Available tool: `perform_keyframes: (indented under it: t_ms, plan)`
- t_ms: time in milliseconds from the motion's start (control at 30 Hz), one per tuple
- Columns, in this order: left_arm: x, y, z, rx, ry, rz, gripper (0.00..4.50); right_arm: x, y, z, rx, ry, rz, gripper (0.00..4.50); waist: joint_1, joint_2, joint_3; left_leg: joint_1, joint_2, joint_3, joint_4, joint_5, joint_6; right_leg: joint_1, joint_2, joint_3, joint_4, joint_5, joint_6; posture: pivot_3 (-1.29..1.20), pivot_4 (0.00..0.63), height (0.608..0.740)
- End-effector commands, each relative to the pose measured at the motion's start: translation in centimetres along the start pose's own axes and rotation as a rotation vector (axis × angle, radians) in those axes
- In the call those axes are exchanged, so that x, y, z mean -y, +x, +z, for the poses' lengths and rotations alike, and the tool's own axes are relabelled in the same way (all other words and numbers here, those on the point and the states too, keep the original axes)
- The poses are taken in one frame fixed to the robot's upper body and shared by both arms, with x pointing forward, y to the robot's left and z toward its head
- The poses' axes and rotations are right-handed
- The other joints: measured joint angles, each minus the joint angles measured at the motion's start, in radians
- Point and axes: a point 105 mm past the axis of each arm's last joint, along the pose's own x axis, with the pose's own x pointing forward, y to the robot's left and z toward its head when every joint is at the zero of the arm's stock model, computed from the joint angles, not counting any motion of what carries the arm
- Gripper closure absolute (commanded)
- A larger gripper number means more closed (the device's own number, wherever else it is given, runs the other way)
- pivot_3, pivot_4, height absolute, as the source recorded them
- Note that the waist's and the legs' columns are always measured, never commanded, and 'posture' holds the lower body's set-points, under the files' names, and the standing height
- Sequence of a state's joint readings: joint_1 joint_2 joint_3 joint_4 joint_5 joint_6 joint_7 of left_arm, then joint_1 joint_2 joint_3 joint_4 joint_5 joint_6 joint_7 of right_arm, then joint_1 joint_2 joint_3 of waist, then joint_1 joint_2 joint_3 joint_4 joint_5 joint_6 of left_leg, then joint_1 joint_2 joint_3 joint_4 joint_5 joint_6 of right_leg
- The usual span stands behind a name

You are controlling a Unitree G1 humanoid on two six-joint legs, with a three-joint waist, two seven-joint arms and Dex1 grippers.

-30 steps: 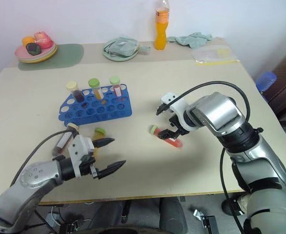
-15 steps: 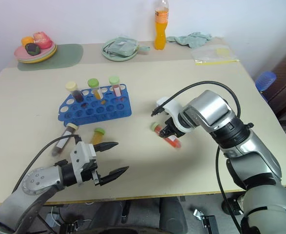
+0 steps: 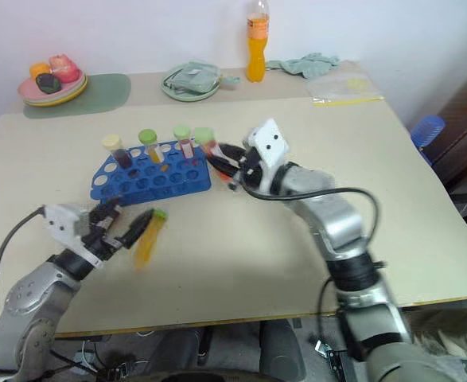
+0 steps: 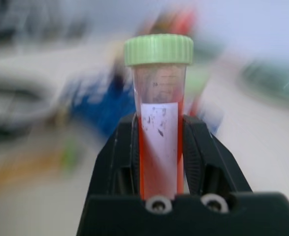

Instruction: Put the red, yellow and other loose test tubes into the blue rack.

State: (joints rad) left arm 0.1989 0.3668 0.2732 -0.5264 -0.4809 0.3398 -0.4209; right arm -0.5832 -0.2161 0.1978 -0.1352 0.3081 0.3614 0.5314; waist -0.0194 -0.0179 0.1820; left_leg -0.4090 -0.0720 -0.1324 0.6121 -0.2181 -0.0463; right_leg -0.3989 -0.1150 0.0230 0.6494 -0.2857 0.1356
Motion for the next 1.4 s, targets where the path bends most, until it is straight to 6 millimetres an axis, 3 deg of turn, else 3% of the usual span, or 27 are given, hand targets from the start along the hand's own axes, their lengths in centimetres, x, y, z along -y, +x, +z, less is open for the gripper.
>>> perform_keyframes:
  t_ms: [33,300,533,1033,1133,1367,1400]
  plan:
    - [-1.0,-0.2,0.7,0.037,0.038,0.047,0.0,-0.7,2.0,0.4,0.147,-0.04,-0.07,3.78,0.002,0.0,0.0,0.0,0.0,0.0,0.0,0.0,0.0,0.0,0.0,0.0,0.0,0.0,0.0,0.0,0.15,0.74]
    - [-0.5,-0.5,0.7,0.038,0.044,0.051,0.0,-1.5,4.7,-2.5,0.179,-0.007,-0.15,3.78,0.0,0.0,0.0,0.0,-0.001,-0.001,0.0,0.0,-0.001,0.0,-0.001,0.0,0.0,0.0,0.0,0.0,0.15,0.74]
    - [-0.1,-0.5,0.6,0.03,0.039,0.053,0.0,-1.3,5.7,-4.2,0.13,0.009,-0.177,3.78,-0.002,0.0,0.0,0.0,0.0,-0.001,-0.001,0.001,-0.001,-0.001,0.001,0.001,0.0,0.0,-0.001,0.0,0.15,0.74]
    - [0.7,-0.3,0.5,0.019,0.029,0.042,0.0,-1.2,6.3,-5.5,0.082,-0.007,-0.224,3.78,-0.002,0.0,0.0,0.0,0.0,-0.001,-0.001,0.001,-0.001,-0.001,0.001,0.001,0.0,0.0,-0.001,0.0,0.15,0.74]
    - [0.6,-0.2,0.4,0.018,0.028,0.042,0.0,-1.9,6.2,-5.2,0.111,0.045,-0.157,3.78,-0.002,0.0,0.0,0.0,0.0,-0.001,-0.001,0.001,-0.001,-0.001,0.001,0.001,0.0,0.0,-0.001,0.0,0.15,0.74]
    - [0.5,-0.1,0.7,0.002,0.025,0.045,0.0,-2.5,5.5,-2.5,0.224,0.01,-0.099,0.32,-0.002,0.001,0.0,0.0,0.0,-0.001,-0.002,0.001,-0.001,-0.001,0.001,0.001,0.0,0.0,-0.001,0.0,0.15,0.74]
    - [0.5,0.1,0.9,-0.013,0.018,0.042,0.0,-2.4,5.3,-1.8,0.244,0.007,-0.091,0.32,-0.002,0.001,0.0,0.0,0.0,-0.001,-0.002,0.001,-0.001,-0.001,0.001,0.001,0.0,0.0,-0.001,0.0,0.15,0.74]
